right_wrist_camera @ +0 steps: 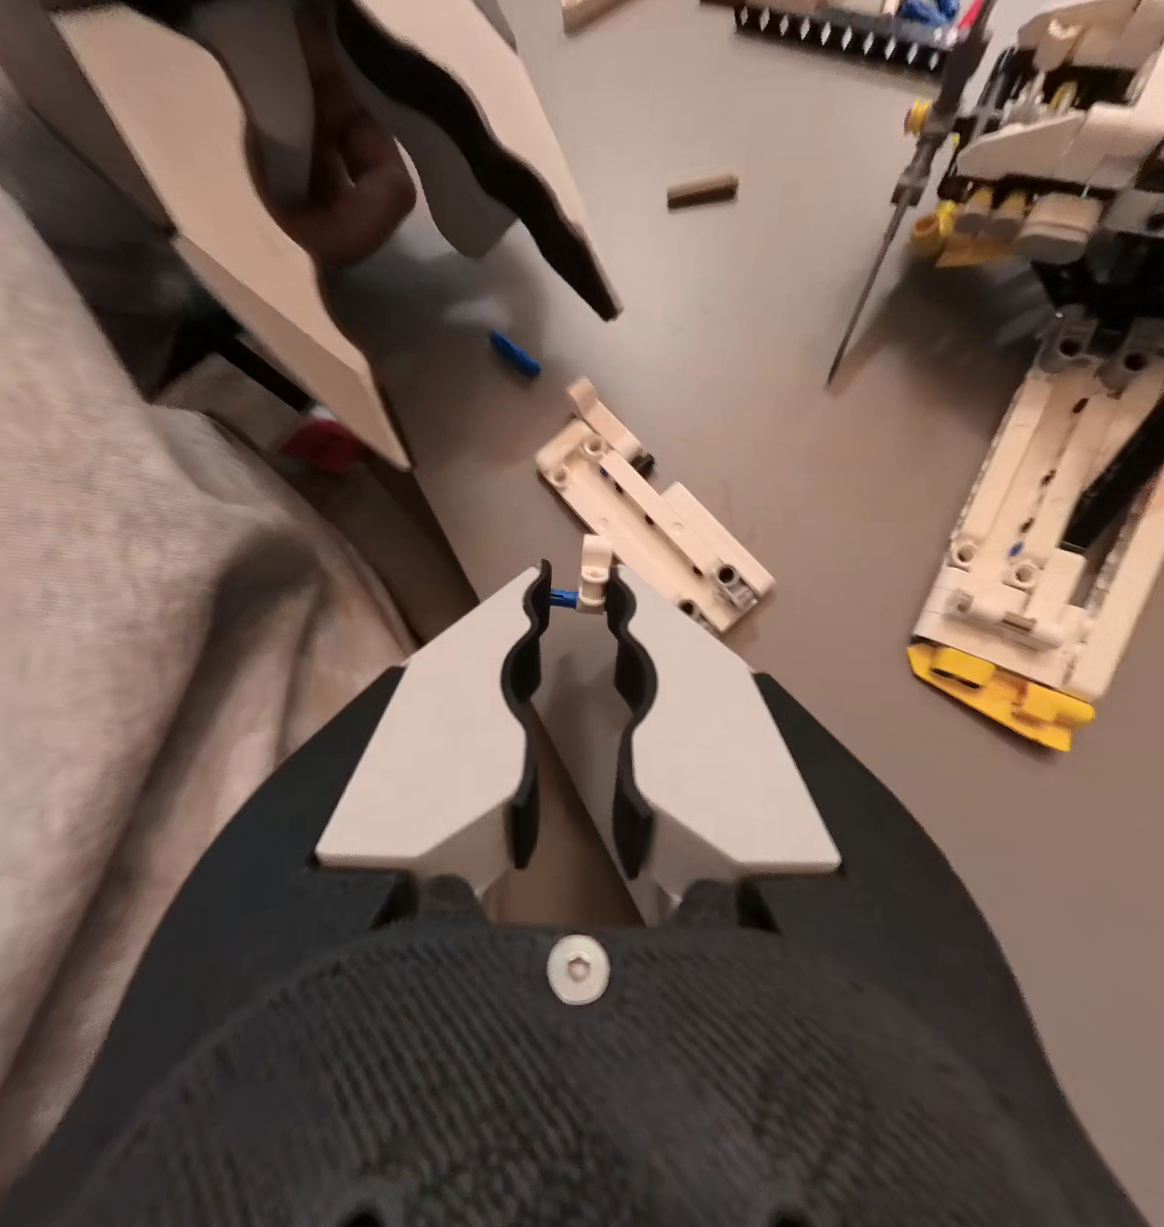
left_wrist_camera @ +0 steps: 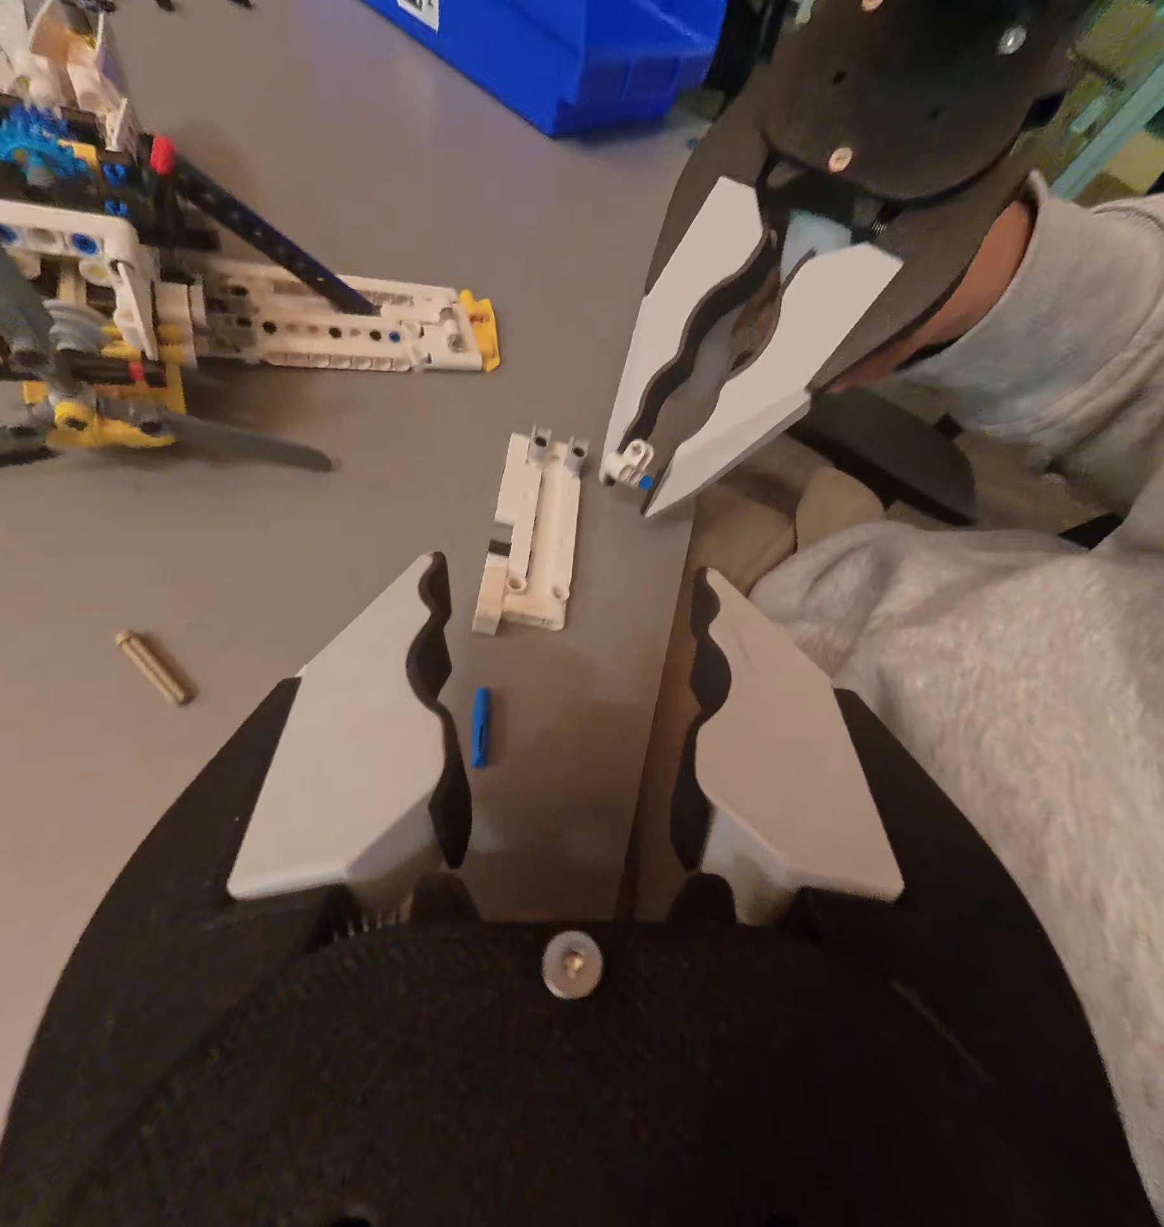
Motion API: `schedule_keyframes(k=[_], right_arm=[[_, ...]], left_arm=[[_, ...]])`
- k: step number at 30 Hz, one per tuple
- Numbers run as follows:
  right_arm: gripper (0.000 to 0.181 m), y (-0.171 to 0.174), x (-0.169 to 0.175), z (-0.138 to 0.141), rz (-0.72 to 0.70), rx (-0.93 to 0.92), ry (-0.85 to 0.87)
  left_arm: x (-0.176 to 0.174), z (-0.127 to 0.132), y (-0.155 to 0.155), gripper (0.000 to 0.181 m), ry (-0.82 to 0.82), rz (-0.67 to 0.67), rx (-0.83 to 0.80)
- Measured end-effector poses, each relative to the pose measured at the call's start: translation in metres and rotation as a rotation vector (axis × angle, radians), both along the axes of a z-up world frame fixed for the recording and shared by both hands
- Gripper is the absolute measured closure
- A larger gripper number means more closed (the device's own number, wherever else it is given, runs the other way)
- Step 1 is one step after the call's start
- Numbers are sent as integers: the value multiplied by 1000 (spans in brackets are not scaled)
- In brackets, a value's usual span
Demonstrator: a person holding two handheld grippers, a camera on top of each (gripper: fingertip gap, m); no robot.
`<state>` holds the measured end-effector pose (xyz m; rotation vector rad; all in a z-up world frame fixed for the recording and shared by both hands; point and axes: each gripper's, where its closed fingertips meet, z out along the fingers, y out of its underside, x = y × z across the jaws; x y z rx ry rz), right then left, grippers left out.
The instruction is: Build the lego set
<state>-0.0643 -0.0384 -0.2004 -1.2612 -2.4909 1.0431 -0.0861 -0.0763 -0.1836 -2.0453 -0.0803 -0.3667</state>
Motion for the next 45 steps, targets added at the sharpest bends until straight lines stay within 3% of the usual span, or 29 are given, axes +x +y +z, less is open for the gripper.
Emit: schedule_keyframes(k=[8, 16, 19, 23, 25, 29, 34, 45], right_arm=[[166, 21, -4, -18, 19, 205, 17], [166, 41, -24, -12, -18, 320, 161], [166, 27, -12, -1, 10, 277, 143], [166, -20, 13, 10, 110, 172, 93], [166, -37, 16, 6, 150, 207, 81], [166, -46, 8, -8, 109, 291, 39], [166, -47, 7, -25, 53, 298, -78], [152, -44, 1, -6, 32, 259, 9]], left_arm=[[15, -22, 8, 107, -4, -27, -125], [36, -20, 11, 107, -76, -116, -95], [40, -18, 10, 107, -103, -138, -84], [40, -12, 9, 107, -183, -151, -55], [37, -9, 7, 107, -200, -144, -40], [27, -16, -8, 110, -148, -126, -91], [27, -7, -14, 115, -181, -151, -41], [25, -7, -14, 119, -196, -146, -42]])
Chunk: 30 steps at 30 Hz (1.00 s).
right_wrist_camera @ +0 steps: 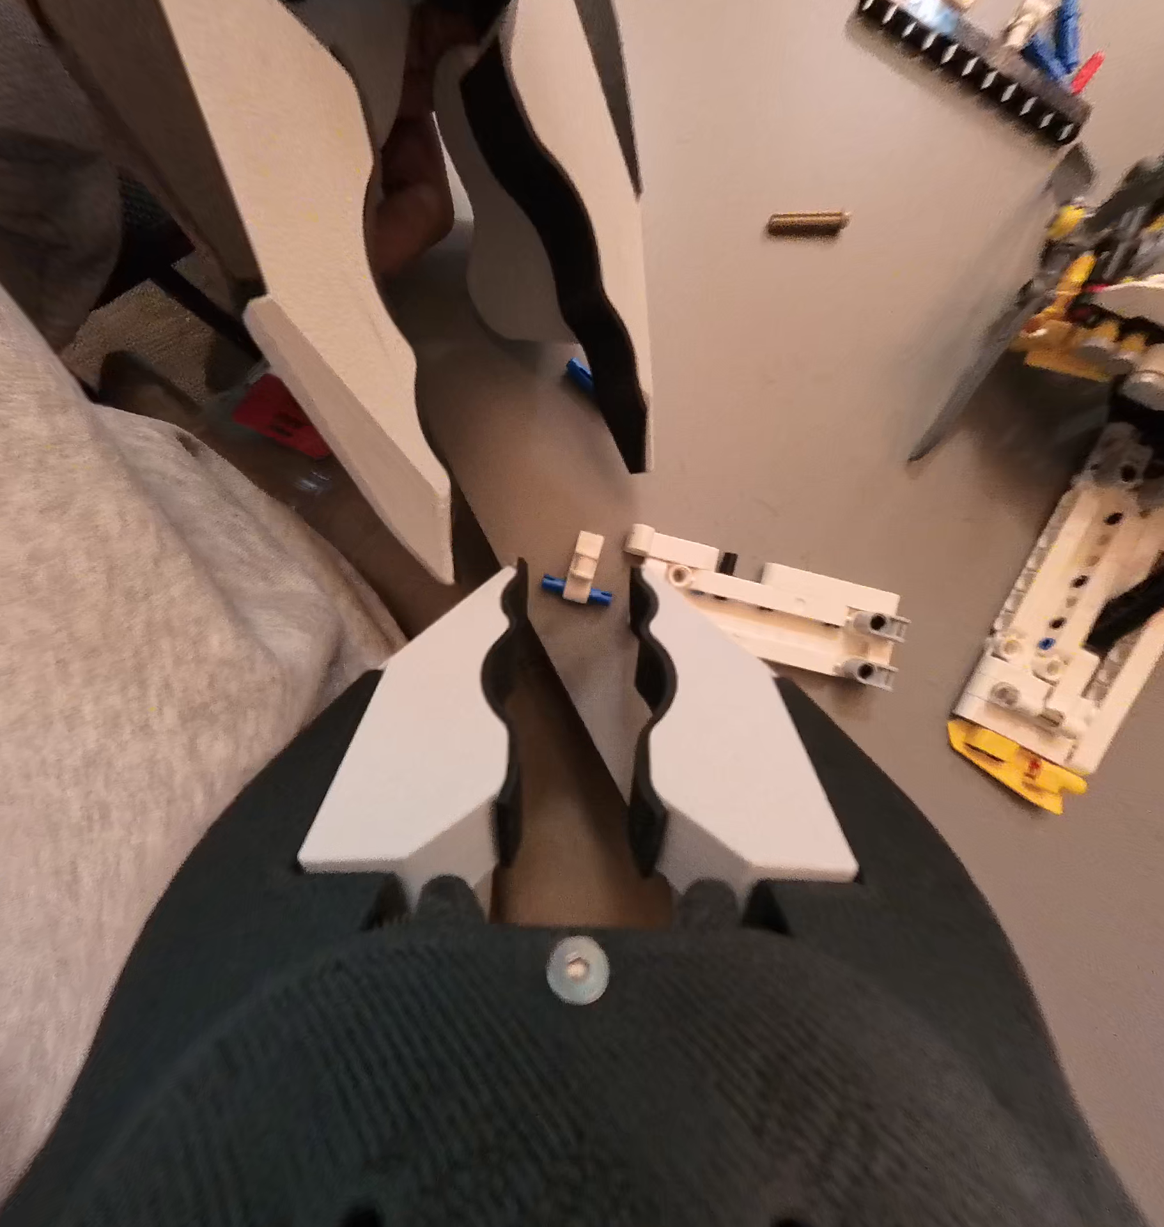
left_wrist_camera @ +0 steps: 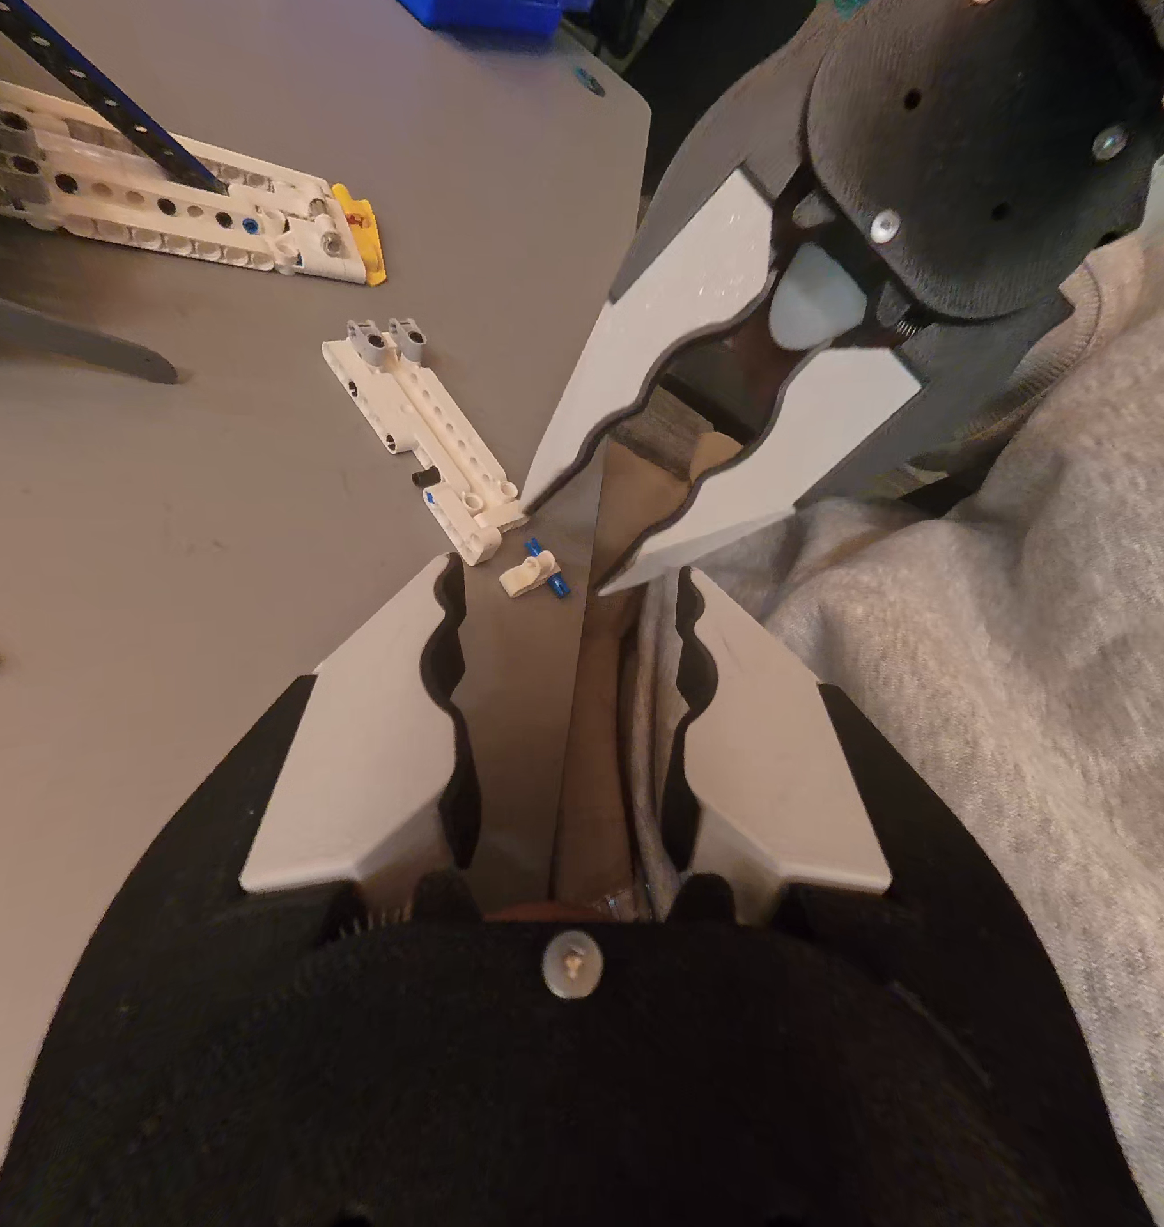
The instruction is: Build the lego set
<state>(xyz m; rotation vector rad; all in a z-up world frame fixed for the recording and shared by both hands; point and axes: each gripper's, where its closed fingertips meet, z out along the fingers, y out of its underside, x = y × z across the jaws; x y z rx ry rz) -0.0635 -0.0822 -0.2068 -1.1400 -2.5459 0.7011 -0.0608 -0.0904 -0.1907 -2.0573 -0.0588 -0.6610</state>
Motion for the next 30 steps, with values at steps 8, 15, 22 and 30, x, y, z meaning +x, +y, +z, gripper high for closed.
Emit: schedule_keyframes(k=[8, 15, 22, 30], right_arm=[[110, 23, -1, 2, -130, -4, 162], [94, 24, -6, -11, -219, -80, 271], [104, 33, -11, -13, -241, -140, 275], [110, 37, -10, -14, -212, -122, 284]], left_arm=[[1, -9, 1, 121, 47, 2, -51], [5, -18, 3, 135, 95, -9, -96], [10, -22, 9, 155, 130, -22, -117], [11, -26, 9, 154, 174, -35, -148]])
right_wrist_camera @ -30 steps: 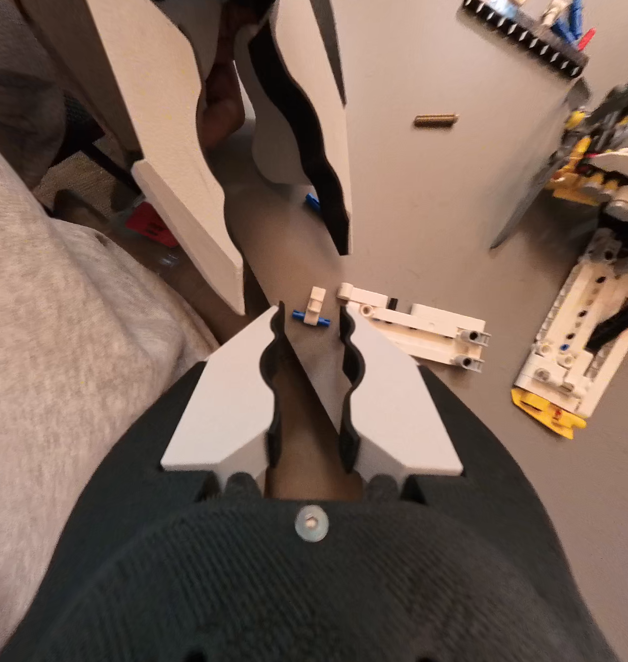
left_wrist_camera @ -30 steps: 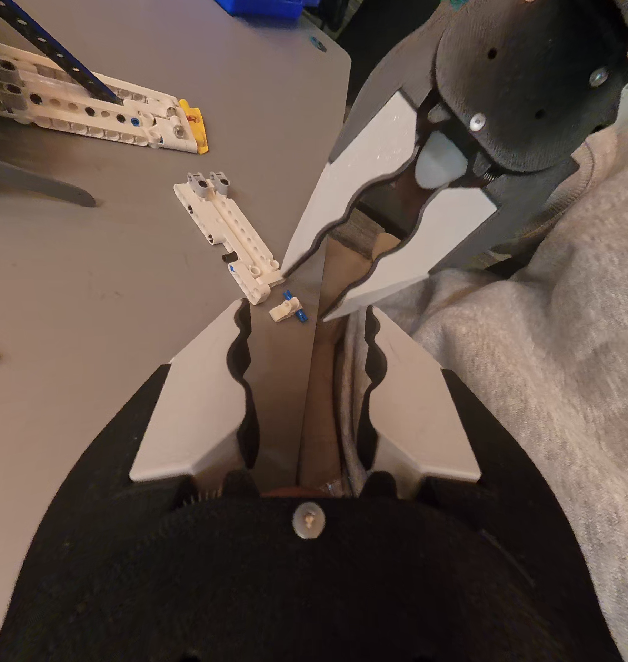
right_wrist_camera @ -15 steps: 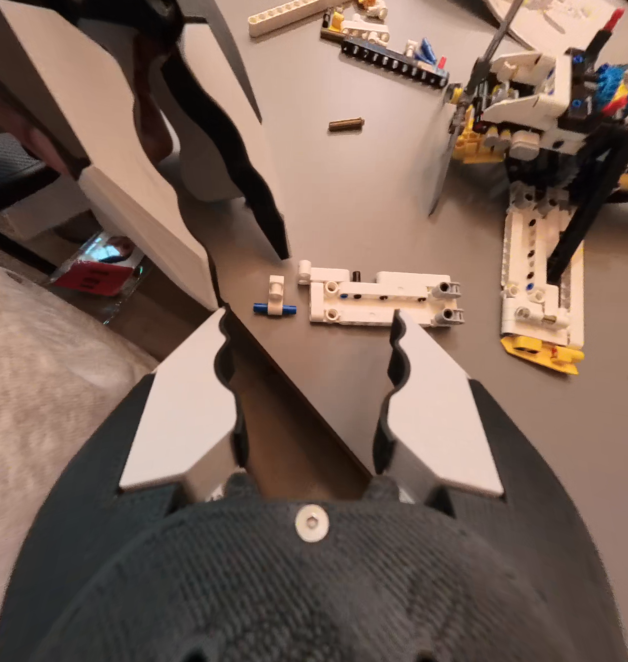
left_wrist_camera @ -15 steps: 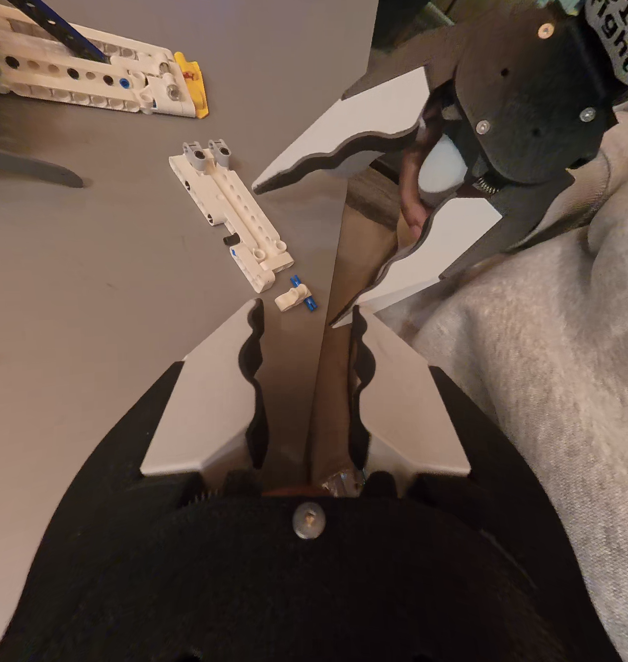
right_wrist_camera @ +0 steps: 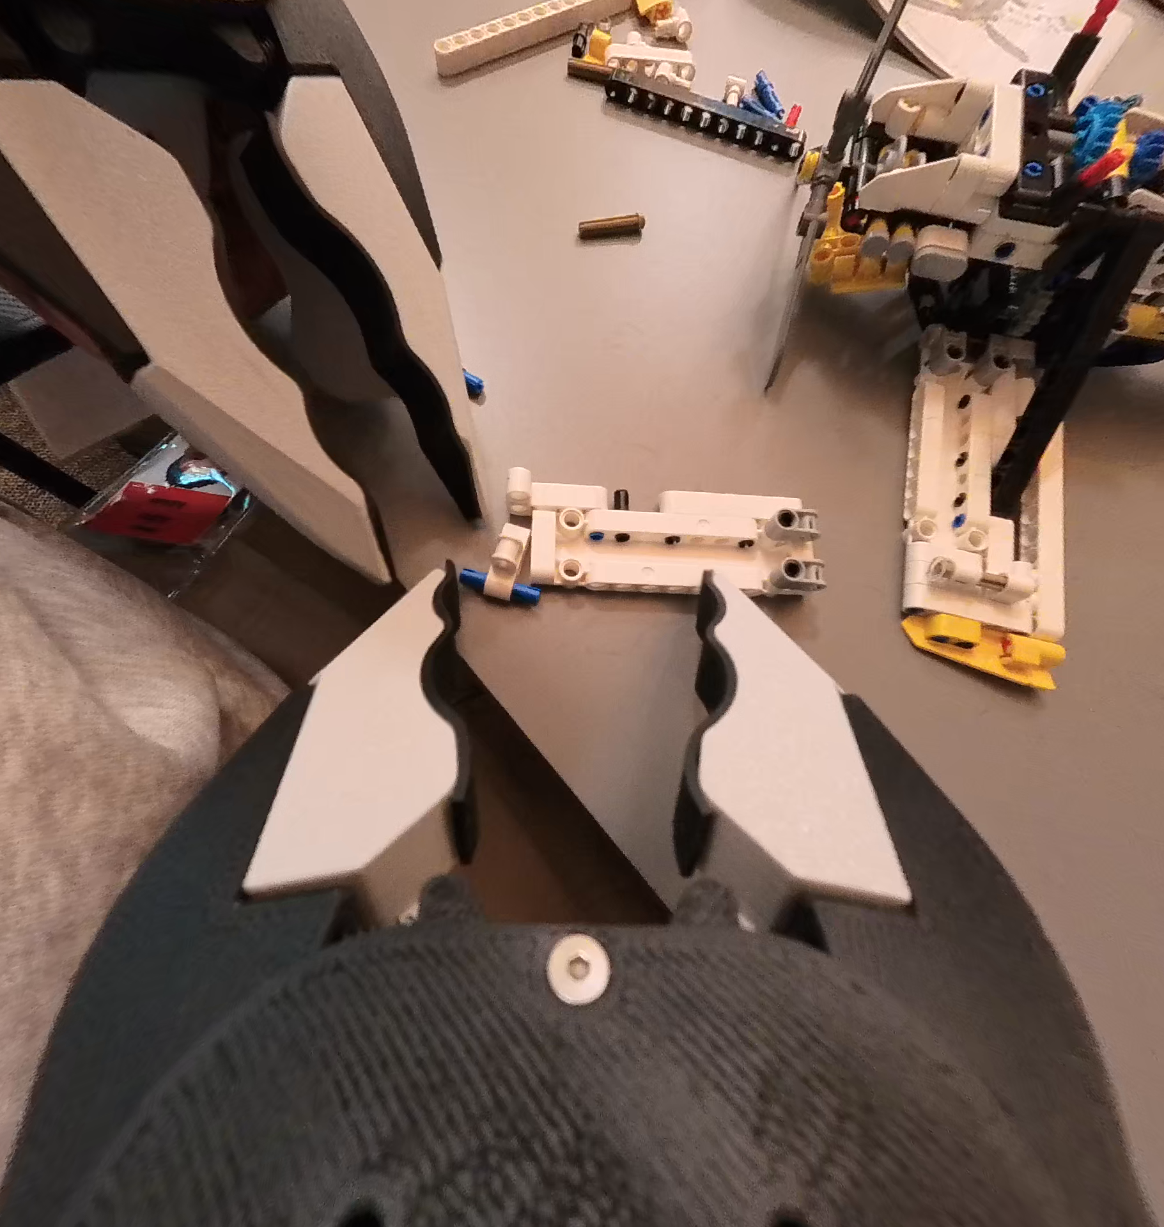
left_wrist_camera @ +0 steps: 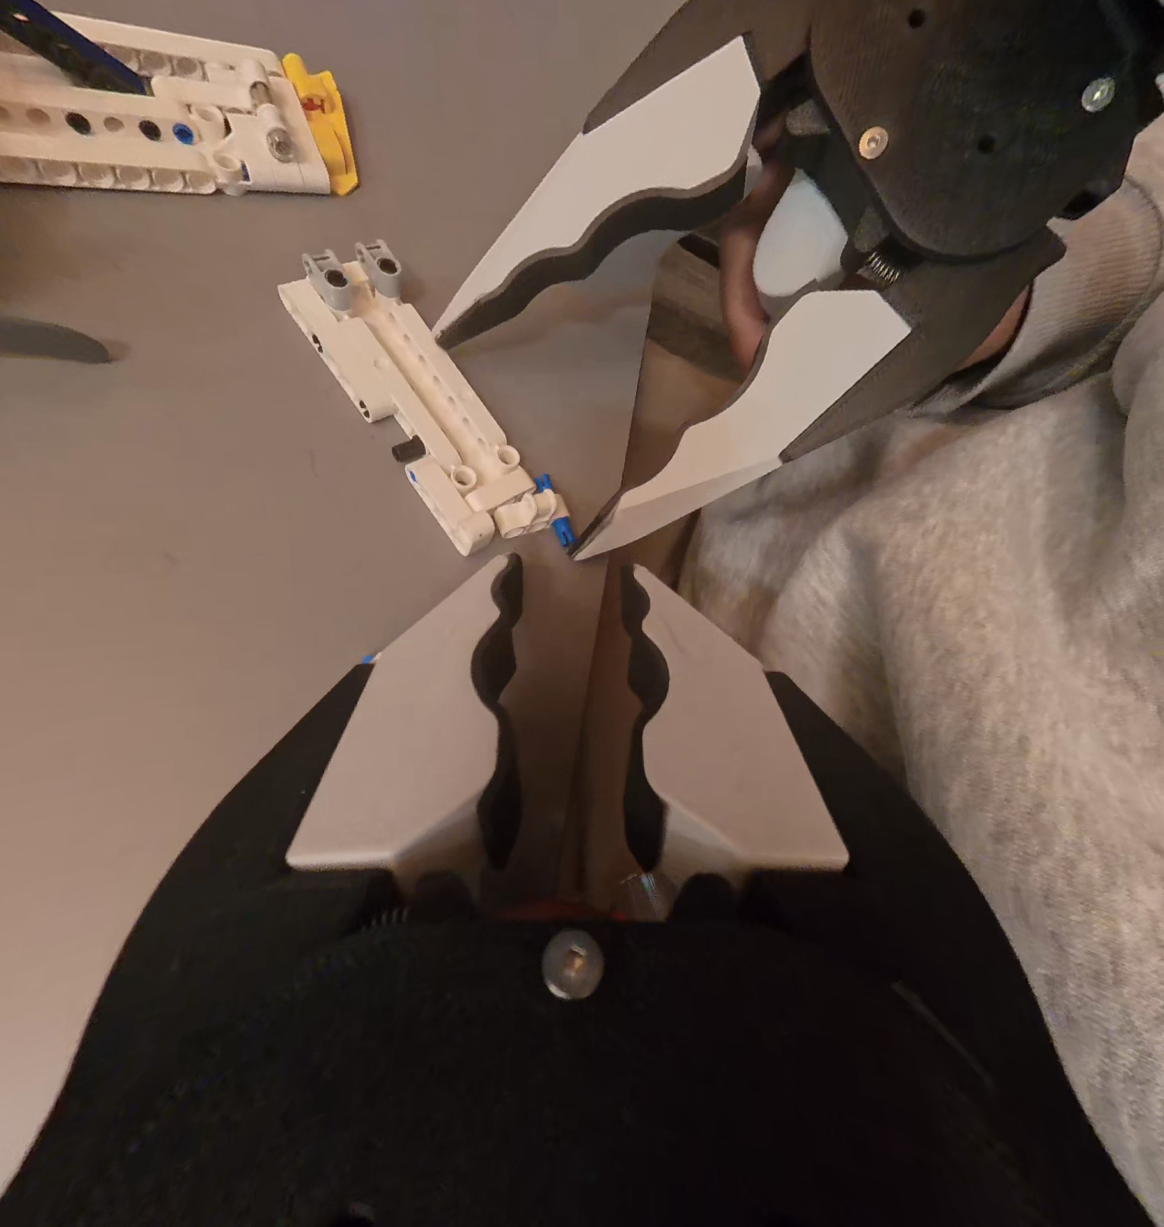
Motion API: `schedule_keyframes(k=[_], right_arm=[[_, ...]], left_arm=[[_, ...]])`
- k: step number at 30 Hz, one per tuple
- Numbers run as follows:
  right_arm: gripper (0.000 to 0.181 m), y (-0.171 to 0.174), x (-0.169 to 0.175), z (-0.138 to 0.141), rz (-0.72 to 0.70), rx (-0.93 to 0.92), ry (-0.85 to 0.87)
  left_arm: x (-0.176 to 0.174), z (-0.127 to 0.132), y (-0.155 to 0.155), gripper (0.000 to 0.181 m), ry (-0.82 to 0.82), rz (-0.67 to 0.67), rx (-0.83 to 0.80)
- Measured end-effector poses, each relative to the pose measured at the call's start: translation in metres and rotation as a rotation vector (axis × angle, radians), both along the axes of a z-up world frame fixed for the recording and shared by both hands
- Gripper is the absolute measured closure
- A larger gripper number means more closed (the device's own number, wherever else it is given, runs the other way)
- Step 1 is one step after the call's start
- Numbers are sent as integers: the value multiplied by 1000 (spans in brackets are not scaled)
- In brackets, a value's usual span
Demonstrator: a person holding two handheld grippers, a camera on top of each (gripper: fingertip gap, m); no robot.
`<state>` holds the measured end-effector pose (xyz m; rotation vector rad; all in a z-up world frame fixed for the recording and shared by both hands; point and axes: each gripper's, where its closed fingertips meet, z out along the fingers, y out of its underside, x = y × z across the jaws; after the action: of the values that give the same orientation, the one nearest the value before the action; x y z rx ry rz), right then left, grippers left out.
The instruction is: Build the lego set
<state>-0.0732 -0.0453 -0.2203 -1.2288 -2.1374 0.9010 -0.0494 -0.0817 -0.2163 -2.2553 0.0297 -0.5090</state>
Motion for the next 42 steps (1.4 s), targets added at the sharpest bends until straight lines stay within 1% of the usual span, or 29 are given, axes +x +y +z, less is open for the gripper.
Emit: schedule_keyframes(k=[2, 4, 5, 7, 11, 15, 19, 25, 28, 31, 35, 42], right_arm=[[109, 0, 1, 4, 7, 5, 9], [112, -2, 2, 15, 24, 14, 53], [117, -4, 3, 20, 37, 21, 81], [132, -11, 5, 27, 69, 41, 110], [151, -26, 10, 20, 92, 10, 49], [165, -25, 11, 10, 69, -8, -1], [177, -24, 9, 8, 69, -22, -4], [177, -24, 8, 8, 93, -13, 7], [178, -28, 11, 8, 160, -18, 15], [177, -30, 12, 8, 242, 24, 43], [178, -33, 9, 8, 312, 45, 72], [176, -28, 5, 8, 341, 54, 81]], left_arm=[[-4, 2, -1, 154, 18, 12, 9], [-8, 7, 0, 155, 13, 27, 40], [-10, 10, 0, 154, 3, 35, 58], [-15, 14, 1, 152, -16, 58, 86], [-21, 17, 3, 145, -20, 95, 104], [-22, 14, 6, 143, -22, 113, 92], [-19, 8, 10, 144, -23, 112, 60], [-17, 6, 10, 145, -27, 109, 48], [-13, 8, 8, 143, -47, 83, 57], [-11, 7, 6, 141, -53, 67, 50], [-8, 6, 4, 139, -46, 49, 43], [-10, 5, 3, 138, -51, 56, 39]])
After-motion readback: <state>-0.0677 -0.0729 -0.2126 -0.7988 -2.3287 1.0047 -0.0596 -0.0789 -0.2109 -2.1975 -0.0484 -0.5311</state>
